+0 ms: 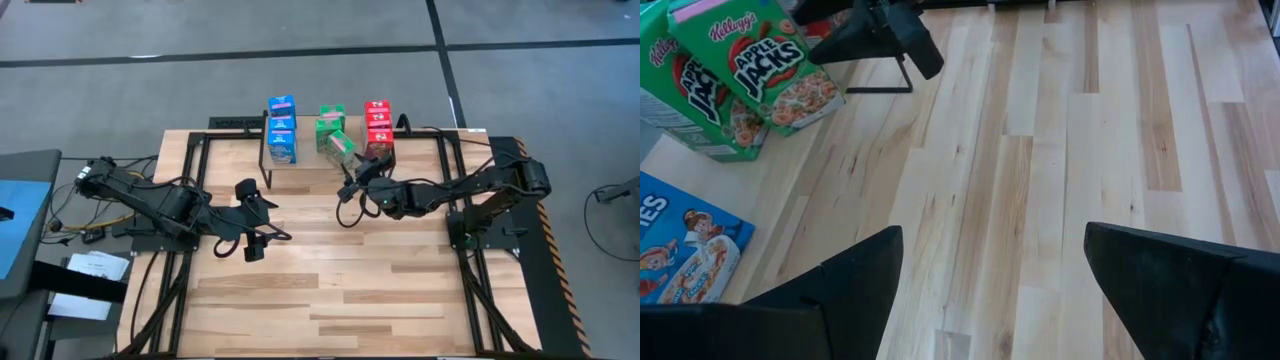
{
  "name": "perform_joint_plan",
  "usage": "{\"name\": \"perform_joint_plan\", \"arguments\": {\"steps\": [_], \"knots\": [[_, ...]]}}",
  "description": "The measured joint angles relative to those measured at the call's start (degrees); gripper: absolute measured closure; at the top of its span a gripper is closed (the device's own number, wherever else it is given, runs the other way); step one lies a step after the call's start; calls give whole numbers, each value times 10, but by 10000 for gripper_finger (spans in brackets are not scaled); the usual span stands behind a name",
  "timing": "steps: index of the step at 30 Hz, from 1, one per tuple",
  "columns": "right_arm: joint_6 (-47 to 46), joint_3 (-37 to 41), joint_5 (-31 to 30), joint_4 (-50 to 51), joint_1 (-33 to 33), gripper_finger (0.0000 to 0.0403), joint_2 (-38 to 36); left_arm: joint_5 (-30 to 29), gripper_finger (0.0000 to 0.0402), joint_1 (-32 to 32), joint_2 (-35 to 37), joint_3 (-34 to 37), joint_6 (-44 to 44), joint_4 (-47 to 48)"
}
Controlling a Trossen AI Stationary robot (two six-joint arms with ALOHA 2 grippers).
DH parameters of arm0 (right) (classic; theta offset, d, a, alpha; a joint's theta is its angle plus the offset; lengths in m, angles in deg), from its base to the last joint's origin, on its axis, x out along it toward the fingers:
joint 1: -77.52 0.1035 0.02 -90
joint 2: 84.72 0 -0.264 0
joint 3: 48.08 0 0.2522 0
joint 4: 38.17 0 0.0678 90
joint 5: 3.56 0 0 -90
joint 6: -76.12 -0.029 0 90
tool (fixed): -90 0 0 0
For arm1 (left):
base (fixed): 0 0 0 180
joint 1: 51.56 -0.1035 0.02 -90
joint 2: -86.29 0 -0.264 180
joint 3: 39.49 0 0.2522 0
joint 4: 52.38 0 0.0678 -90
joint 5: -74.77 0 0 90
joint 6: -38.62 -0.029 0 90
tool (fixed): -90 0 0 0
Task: Stack cereal on shelf
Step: Put the green cereal box on the shelf aligned with the other green cereal boxes
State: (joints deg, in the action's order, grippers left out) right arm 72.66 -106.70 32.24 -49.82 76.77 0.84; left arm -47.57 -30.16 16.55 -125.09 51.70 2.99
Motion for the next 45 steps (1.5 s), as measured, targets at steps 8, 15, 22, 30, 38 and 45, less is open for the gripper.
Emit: {"name": "perform_joint_plan", "arguments": {"steps": [8, 15, 22, 30, 38, 45], "knots": [[-10, 0, -3, 3, 4, 142, 0, 0, 98, 0, 0, 0, 0, 0], [-11, 0, -15, 12, 18, 142, 0, 0, 98, 0, 0, 0, 0, 0], [-11, 0, -47, 17, 33, 142, 0, 0, 98, 0, 0, 0, 0, 0], [-12, 0, -44, 16, 54, 142, 0, 0, 98, 0, 0, 0, 0, 0], [-68, 0, 13, 14, 43, 142, 0, 0, 98, 0, 0, 0, 0, 0], [-86, 0, 70, 14, 41, 142, 0, 0, 98, 0, 0, 0, -6, 0]]}}
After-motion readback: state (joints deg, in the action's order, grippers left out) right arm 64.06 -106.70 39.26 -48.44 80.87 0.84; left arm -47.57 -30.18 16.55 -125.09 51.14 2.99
